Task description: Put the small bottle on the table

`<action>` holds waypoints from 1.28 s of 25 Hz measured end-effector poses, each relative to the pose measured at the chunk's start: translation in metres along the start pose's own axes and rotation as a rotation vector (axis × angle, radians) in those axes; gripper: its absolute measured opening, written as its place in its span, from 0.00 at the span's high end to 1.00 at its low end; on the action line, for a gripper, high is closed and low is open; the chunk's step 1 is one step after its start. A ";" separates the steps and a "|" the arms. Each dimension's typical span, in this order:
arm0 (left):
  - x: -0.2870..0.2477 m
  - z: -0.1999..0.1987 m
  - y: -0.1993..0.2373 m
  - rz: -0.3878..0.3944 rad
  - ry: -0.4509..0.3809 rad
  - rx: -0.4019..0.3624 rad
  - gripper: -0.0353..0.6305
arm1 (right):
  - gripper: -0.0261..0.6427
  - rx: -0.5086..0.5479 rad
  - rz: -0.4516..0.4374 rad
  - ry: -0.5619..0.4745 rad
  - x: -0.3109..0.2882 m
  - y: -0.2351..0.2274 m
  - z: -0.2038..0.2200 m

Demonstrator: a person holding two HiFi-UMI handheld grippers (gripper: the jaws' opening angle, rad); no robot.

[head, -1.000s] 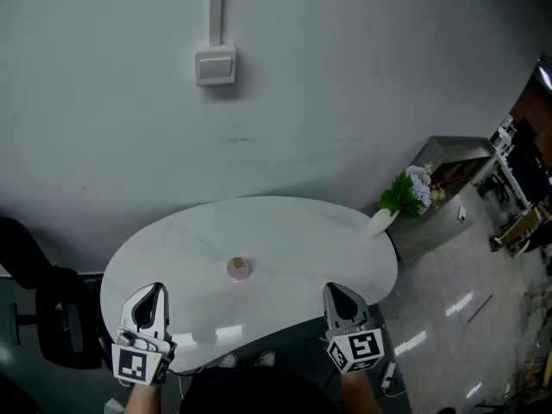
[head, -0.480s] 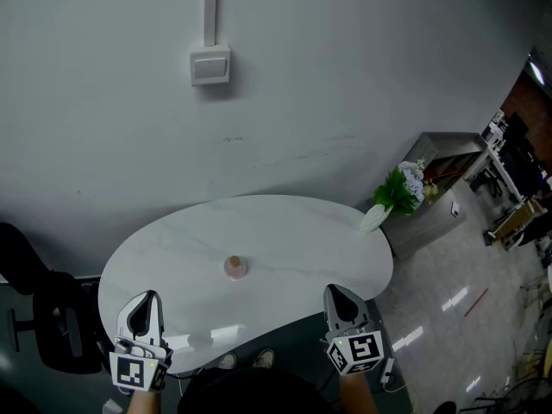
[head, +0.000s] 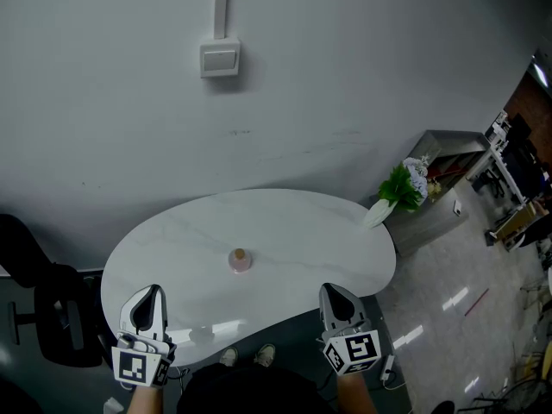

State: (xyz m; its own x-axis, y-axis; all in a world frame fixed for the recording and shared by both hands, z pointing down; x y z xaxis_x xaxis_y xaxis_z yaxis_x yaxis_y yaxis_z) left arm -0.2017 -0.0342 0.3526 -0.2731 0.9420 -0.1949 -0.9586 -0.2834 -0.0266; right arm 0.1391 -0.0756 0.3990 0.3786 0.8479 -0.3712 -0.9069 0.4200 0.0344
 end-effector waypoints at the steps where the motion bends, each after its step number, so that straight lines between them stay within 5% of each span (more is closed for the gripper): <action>1: 0.001 0.001 -0.001 0.002 0.001 0.000 0.93 | 0.95 0.000 -0.001 -0.001 0.001 0.001 0.001; 32: 0.003 0.012 -0.016 0.051 0.018 -0.010 0.93 | 0.95 0.046 0.059 -0.026 0.022 0.008 0.002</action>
State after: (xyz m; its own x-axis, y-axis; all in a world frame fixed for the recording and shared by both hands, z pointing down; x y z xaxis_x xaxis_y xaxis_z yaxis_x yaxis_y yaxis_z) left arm -0.1883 -0.0252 0.3646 -0.3202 0.9229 -0.2139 -0.9425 -0.3331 -0.0261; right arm 0.1402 -0.0529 0.3928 0.3304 0.8794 -0.3429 -0.9183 0.3834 0.0985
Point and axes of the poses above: the fingertips, and each gripper's own axes: x backward along the fingers, y to its left, z out of its underside, the point moved 1 cm from there along x, backward along the fingers, and after that the axes turned 12 degrees about y, right-handed, at the moved point
